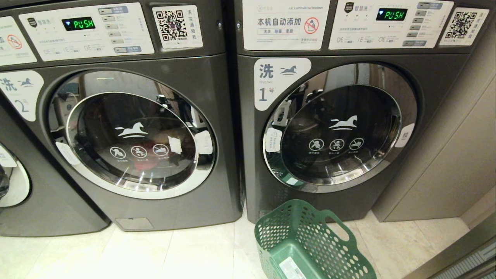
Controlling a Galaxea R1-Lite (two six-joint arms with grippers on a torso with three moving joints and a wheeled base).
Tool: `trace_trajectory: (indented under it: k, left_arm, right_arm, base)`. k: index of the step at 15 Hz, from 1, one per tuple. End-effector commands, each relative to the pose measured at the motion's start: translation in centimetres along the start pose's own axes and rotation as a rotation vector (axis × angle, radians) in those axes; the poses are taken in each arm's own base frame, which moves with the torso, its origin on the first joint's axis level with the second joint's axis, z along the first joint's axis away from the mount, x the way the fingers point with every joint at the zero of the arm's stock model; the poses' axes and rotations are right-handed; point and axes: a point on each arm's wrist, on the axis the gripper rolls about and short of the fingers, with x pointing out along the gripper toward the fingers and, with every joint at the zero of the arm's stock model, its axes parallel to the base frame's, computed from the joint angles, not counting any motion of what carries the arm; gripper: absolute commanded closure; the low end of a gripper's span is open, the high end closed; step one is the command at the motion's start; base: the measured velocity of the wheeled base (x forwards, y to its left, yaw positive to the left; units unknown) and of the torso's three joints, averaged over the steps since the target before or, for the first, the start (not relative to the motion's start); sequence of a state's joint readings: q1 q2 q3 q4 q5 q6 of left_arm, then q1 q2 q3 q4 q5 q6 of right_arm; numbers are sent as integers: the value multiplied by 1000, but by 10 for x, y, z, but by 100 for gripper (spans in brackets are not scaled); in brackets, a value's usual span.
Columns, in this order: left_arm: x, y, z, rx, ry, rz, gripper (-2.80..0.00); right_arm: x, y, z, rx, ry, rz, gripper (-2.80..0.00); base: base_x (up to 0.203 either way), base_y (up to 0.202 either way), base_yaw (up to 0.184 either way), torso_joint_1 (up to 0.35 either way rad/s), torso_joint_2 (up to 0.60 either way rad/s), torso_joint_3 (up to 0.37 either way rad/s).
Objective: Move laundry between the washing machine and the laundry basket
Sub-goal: Open the lid of the washing machine
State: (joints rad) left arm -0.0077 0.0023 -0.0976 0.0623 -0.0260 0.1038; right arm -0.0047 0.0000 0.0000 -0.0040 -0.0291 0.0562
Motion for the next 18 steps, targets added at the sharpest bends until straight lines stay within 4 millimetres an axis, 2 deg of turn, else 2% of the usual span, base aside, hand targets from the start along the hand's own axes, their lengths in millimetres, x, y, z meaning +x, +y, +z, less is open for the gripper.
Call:
trace_trajectory:
  k: [1, 2, 3, 4, 6, 8, 9, 13, 16, 18]
  left_arm:
    - [-18, 5, 54, 7, -170, 10, 0]
    - [-21, 6, 65, 7, -187, 10, 0]
    - [-21, 9, 90, 4, -197, 3, 0]
    - [-12, 11, 115, -7, -174, -7, 0]
    - [27, 16, 154, -51, -65, -31, 0]
    - [82, 18, 164, -130, 104, -58, 0]
    - [106, 18, 160, -176, 181, -70, -280]
    - [194, 13, 118, -302, 305, -158, -280]
    - [241, 6, 76, -355, 365, -333, -280]
    - [279, 6, 48, -377, 388, -397, -280]
  right_arm:
    - [0, 0, 0, 1, 1, 0, 0]
    - [0, 0, 0, 1, 1, 0, 0]
    - [0, 0, 0, 1, 1, 0, 0]
    - [0, 0, 0, 1, 1, 0, 0]
    - [0, 0, 0, 1, 1, 0, 0]
    - [0, 0, 0, 1, 1, 0, 0]
    - [0, 0, 0, 1, 1, 0, 0]
    - [0, 0, 0, 1, 1, 0, 0]
    - [0, 0, 0, 1, 1, 0, 0]
    - [0, 0, 0, 1, 1, 0, 0]
  base:
    - [0, 0, 0, 0, 0, 0]
    - [0, 0, 0, 0, 0, 0]
    - [0, 0, 0, 0, 0, 0]
    - [0, 0, 0, 0, 0, 0]
    - [0, 0, 0, 0, 0, 0]
    - [0, 0, 0, 0, 0, 0]
    - [0, 0, 0, 0, 0, 0]
    - [0, 0, 0, 0, 0, 0]
    - [0, 0, 0, 0, 0, 0]
    - [0, 0, 0, 0, 0, 0]
